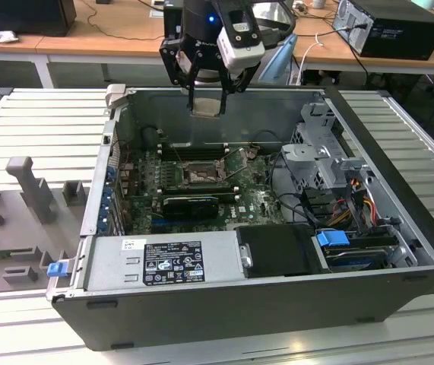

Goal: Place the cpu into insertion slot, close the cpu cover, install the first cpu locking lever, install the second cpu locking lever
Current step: 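Place the cpu into insertion slot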

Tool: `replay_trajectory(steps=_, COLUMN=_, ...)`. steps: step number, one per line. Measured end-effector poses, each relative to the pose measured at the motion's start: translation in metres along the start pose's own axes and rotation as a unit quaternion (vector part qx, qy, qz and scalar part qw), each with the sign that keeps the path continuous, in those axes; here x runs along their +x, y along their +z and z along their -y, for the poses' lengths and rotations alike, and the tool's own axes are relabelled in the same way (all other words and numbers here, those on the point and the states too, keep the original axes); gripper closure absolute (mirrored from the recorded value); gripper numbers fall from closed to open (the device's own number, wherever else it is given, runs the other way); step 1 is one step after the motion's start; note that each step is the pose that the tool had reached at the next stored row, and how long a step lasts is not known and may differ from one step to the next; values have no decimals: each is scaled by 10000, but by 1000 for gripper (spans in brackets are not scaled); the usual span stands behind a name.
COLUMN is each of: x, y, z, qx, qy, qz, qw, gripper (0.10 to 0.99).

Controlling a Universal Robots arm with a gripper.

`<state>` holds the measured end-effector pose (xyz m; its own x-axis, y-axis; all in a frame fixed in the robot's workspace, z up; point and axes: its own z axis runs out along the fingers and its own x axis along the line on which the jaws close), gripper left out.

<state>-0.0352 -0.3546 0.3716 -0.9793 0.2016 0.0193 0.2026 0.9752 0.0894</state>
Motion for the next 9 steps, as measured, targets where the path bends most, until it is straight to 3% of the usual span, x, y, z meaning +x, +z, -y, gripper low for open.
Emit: replay_trajectory(steps=9, x=0, y=2, z=0, qx=-3, qy=161, qz=14, qw=9999, gripper=561)
